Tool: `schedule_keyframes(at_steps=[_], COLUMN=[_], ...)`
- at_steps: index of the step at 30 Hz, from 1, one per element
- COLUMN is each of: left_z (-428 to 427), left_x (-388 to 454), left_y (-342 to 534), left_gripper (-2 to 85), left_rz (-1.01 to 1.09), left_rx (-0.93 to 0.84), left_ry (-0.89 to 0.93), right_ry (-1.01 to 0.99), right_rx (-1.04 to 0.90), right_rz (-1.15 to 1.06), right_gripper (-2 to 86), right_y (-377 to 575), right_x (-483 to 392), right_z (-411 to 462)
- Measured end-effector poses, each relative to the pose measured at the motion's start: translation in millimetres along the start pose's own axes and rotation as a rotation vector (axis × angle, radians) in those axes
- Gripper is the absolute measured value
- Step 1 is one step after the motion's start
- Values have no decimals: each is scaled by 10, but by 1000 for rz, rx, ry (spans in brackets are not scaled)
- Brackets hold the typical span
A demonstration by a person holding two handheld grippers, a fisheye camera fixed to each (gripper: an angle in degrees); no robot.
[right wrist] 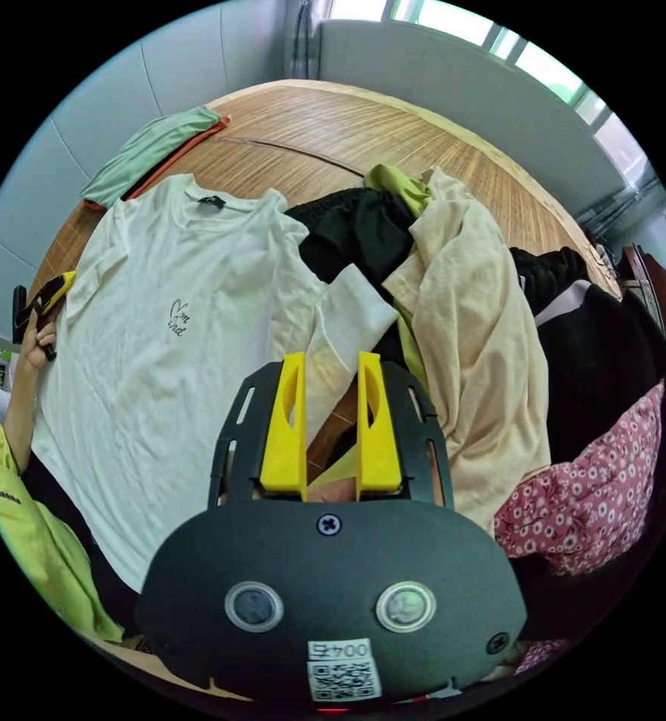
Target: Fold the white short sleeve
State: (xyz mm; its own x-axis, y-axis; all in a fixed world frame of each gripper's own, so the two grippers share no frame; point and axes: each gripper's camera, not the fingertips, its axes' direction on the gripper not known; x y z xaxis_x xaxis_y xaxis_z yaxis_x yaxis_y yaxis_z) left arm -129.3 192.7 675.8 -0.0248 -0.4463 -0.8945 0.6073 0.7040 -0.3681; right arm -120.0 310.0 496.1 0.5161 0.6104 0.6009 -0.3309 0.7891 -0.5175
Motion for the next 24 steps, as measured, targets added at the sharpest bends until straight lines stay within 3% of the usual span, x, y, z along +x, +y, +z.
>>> schedule_keyframes(at_steps=[3, 6, 12, 18, 20, 24], left_z=[-5, -9, -22, -31, -33, -39], left_x=[-16, -24, -49, -64, -70, -82], left_y=[-3, -6, -11, -13, -13, -15], left_gripper=[2, 2, 2, 2, 2, 2], left_rz=[-2, -2, -7, -8, -9, -10], left_rx=[0, -1, 0, 2, 2, 3], left_ry=[4, 4, 11, 14, 16, 21], right_ry=[-52, -132, -64, 348, 618, 924], right_rx=[-27, 77, 314, 368, 296, 174], right_rz=[20, 96, 244, -82, -297, -611], right_gripper=[43, 22, 9, 9, 14, 31], right_y=[-4, 191, 679, 691, 628, 615], right_x=[0, 59, -185, -1788, -2541, -3371], right_z=[-6, -254, -960, -1159, -837, -101])
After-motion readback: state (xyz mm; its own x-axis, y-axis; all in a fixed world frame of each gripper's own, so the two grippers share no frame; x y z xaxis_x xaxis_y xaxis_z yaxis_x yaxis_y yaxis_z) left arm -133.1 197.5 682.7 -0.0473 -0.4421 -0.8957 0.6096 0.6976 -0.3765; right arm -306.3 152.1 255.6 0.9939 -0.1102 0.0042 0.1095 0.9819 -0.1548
